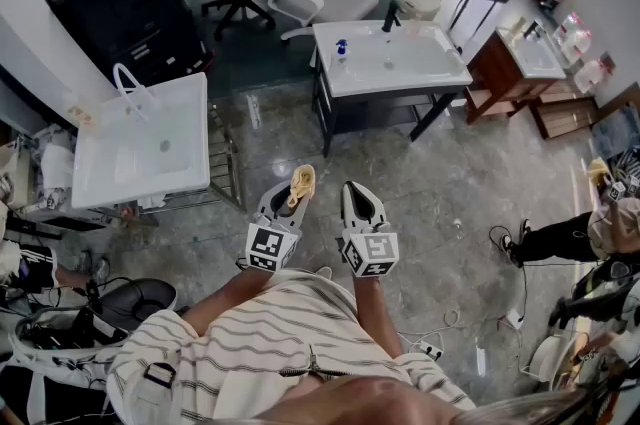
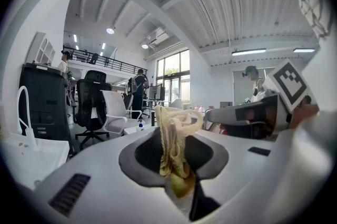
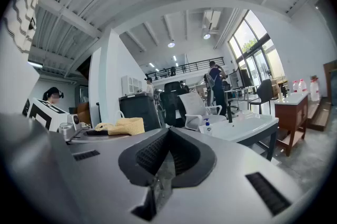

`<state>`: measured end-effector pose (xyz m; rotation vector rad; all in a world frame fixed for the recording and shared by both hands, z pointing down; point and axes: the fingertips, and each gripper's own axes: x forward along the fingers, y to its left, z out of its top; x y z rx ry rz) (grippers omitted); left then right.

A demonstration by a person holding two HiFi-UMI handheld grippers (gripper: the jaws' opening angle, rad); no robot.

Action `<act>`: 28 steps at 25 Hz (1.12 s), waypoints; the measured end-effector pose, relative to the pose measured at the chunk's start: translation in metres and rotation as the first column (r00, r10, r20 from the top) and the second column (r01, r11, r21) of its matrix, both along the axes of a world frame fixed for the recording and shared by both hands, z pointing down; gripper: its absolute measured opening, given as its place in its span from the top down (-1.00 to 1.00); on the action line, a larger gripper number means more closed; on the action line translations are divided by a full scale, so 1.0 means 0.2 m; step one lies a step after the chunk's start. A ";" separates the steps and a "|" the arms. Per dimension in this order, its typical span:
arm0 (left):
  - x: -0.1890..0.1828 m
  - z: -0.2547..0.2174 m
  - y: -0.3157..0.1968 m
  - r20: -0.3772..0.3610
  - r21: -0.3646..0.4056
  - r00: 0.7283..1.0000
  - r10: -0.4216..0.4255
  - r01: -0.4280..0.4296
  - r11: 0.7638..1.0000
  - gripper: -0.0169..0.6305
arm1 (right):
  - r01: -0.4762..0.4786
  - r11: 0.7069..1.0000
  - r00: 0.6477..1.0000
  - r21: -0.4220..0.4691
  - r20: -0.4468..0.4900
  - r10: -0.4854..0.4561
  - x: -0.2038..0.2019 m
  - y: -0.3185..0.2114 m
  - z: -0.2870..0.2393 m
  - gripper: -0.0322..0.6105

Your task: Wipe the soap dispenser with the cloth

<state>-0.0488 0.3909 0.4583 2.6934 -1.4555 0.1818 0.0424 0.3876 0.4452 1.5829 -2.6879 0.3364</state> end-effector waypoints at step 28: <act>0.19 0.00 0.08 0.001 0.023 0.996 -0.086 0.086 0.996 0.68 | 0.068 0.996 0.996 0.054 0.055 -0.071 0.18 -0.02 -0.03 0.90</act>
